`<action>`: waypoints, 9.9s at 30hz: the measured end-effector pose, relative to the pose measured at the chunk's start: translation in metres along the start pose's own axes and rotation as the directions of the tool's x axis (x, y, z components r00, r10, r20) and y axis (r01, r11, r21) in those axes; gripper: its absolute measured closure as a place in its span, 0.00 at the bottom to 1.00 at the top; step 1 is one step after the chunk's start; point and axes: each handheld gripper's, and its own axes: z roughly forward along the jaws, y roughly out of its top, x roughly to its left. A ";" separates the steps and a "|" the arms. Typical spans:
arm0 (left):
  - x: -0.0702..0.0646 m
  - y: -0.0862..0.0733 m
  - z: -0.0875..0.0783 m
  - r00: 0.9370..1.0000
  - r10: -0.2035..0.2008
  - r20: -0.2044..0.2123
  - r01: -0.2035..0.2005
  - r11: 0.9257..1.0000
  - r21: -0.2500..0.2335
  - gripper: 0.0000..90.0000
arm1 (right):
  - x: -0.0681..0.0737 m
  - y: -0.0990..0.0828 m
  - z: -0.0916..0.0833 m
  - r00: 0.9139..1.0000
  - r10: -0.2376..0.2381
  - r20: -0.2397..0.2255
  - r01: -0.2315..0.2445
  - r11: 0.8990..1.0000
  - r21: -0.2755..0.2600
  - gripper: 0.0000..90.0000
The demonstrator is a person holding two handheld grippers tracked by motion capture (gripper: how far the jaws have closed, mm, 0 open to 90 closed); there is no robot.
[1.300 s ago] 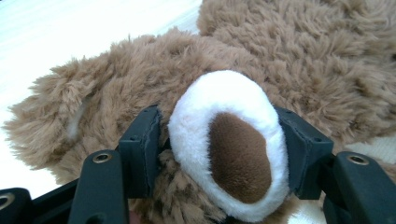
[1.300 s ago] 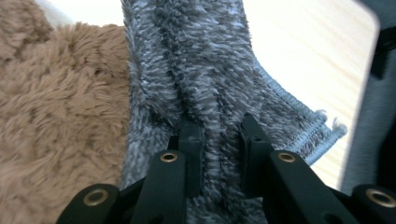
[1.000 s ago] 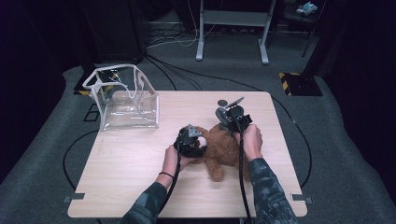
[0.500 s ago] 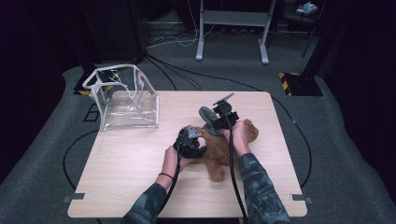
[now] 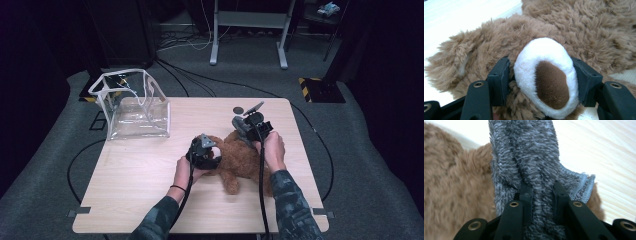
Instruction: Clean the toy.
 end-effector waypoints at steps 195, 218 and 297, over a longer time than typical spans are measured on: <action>0.003 0.001 0.000 0.999 -0.040 0.007 0.041 0.999 -0.008 0.42 | -0.055 -0.113 0.003 0.963 0.225 -0.147 -0.253 0.944 -0.213 0.83; 0.002 0.001 0.000 0.999 -0.041 0.003 0.041 0.999 0.001 0.42 | 0.035 -0.049 -0.045 0.968 -0.029 -0.250 -0.048 0.954 -0.297 0.81; 0.003 0.002 0.001 0.999 -0.051 0.004 0.051 0.999 0.002 0.42 | 0.008 -0.074 -0.048 0.969 0.043 -0.243 -0.120 0.943 -0.310 0.83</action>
